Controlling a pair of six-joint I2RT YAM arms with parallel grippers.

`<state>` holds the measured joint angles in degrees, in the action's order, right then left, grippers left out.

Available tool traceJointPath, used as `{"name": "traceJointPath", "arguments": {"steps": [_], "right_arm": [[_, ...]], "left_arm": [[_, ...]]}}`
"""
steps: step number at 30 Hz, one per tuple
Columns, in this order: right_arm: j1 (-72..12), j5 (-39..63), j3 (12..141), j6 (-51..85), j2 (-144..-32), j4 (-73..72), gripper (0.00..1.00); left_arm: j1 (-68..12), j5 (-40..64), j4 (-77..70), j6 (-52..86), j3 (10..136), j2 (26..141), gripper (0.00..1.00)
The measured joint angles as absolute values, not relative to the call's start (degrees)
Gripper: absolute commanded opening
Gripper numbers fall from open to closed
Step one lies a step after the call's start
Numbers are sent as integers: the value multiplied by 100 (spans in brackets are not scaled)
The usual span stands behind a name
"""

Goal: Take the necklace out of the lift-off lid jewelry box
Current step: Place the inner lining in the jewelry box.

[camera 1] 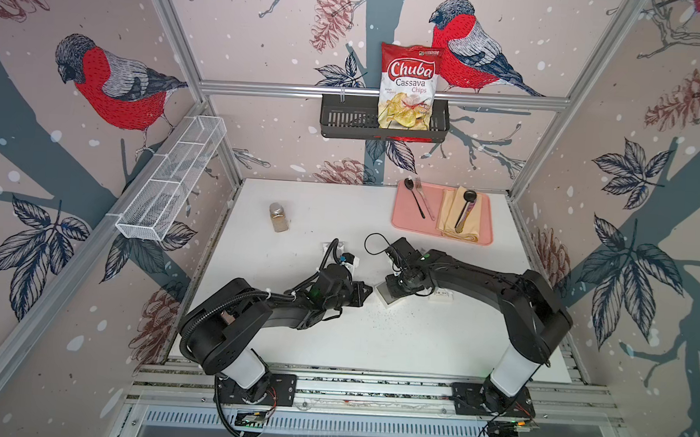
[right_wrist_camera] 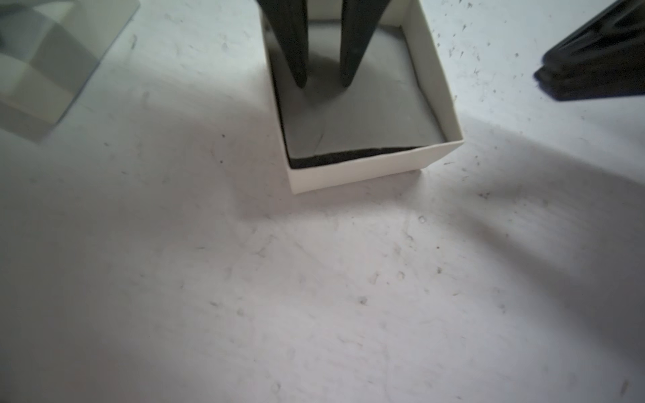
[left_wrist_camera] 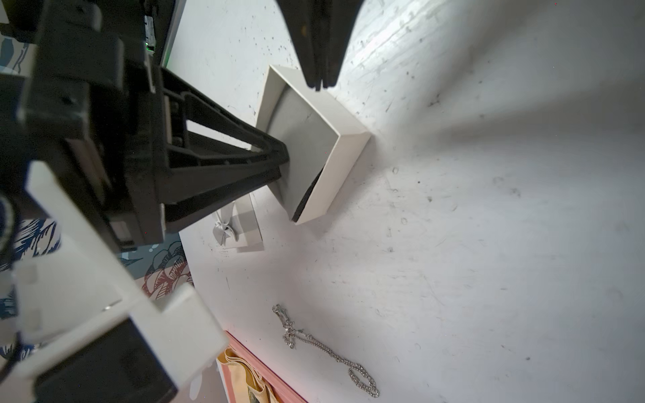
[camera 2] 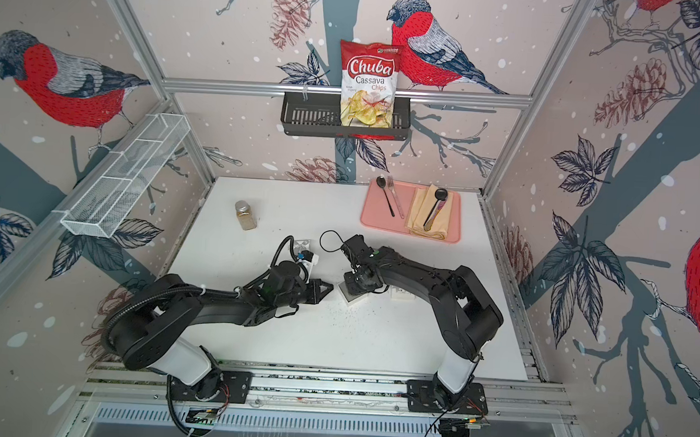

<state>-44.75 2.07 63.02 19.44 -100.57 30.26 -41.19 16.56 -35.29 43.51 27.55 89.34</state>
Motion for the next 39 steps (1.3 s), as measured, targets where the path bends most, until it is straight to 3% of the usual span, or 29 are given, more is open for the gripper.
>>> {"name": "traceJointPath", "arguments": {"steps": [13,16,23,39], "right_arm": [[-4403,486,6394,1933,-9979,2834,25],[-4333,462,6578,1940,-9699,2902,29],[-4340,397,6729,1935,-9712,2893,28],[-4285,598,6595,1931,-10479,2327,20]], "left_arm": [[-3922,1678,-3395,4342,3030,9133,5],[-3809,1680,-3299,4303,3044,9078,8],[-3736,1651,-3249,4364,3039,9041,20],[-4241,1330,-3520,5221,2644,9115,13]]}}
